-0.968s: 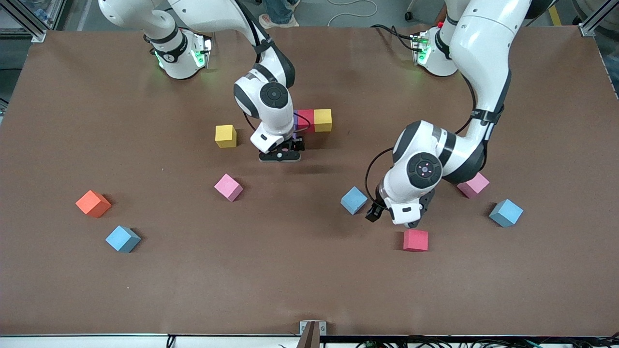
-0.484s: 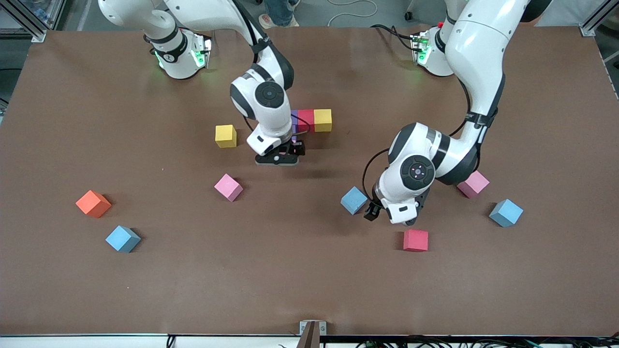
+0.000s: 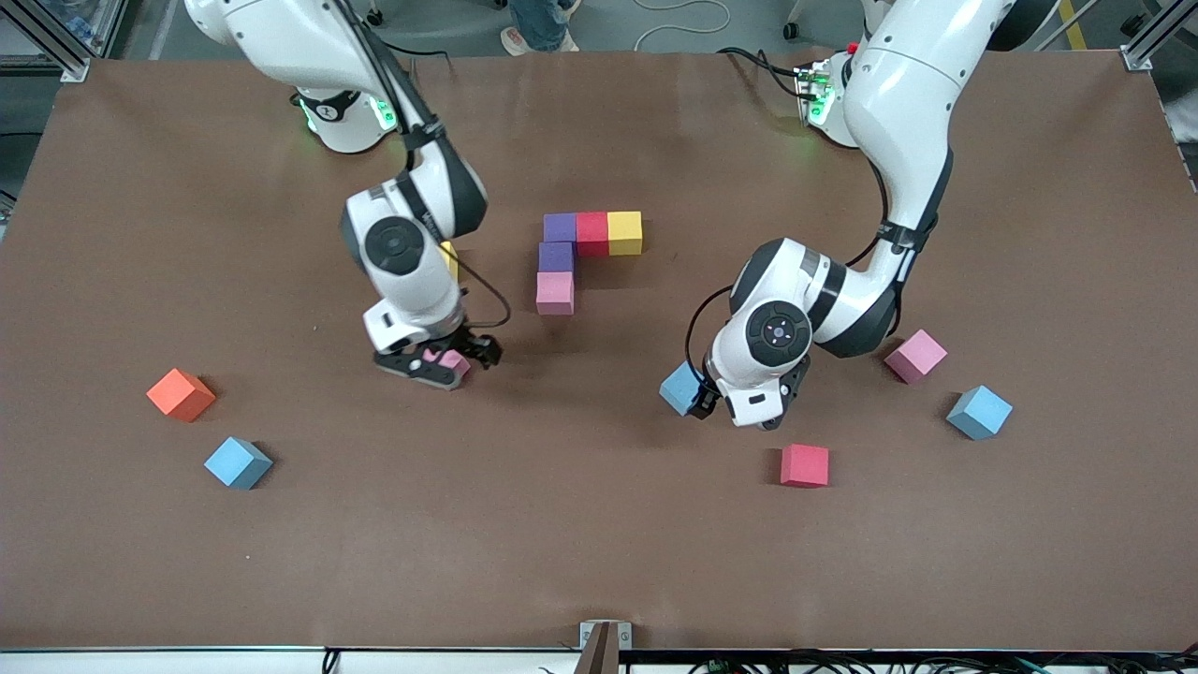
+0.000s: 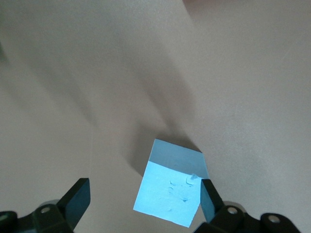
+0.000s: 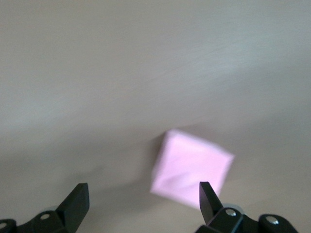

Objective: Arrange 11 blocks into digit 3
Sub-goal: 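Grasp the blue cube with the left gripper while the right gripper grasps pink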

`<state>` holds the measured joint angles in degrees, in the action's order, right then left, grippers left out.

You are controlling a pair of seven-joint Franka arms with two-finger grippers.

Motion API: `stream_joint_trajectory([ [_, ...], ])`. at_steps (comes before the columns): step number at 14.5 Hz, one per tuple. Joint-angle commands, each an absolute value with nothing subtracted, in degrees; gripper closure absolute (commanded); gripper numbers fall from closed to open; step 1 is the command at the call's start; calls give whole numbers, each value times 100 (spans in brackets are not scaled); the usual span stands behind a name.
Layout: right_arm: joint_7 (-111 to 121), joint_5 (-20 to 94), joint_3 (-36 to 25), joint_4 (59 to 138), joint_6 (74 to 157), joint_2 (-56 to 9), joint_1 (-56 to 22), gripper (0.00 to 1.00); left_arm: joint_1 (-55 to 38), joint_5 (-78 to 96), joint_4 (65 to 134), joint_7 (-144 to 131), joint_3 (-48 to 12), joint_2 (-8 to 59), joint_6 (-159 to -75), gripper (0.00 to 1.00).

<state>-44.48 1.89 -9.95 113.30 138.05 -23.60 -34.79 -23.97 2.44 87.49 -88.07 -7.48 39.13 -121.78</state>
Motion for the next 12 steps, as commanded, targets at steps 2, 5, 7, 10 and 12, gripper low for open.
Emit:
stream_joint_trajectory([
  [2, -4631, 542, -888, 11777, 13764, -2118, -2760, 1, -2514, 264, 8719, -8755, -721, 4008, -12550, 0],
  [5, -4920, 923, -896, 11786, 13772, -2144, -2821, 1, -2522, 237, 8710, -8701, -712, 4113, -12839, 0],
  [7, -5097, 923, -888, 11742, 13807, -2171, -2935, 1, -2566, 220, 8710, -8675, -712, 4183, -12911, 0],
  [10, -5142, 923, -888, 11733, 14027, -2337, -3111, 1, -2602, 114, 8710, -8648, -712, 4350, -12963, 0],
  [12, -5133, 897, -888, 11725, 14036, -2364, -3164, 1, -2610, 123, 8719, -8657, -721, 4438, -13165, 5],
])
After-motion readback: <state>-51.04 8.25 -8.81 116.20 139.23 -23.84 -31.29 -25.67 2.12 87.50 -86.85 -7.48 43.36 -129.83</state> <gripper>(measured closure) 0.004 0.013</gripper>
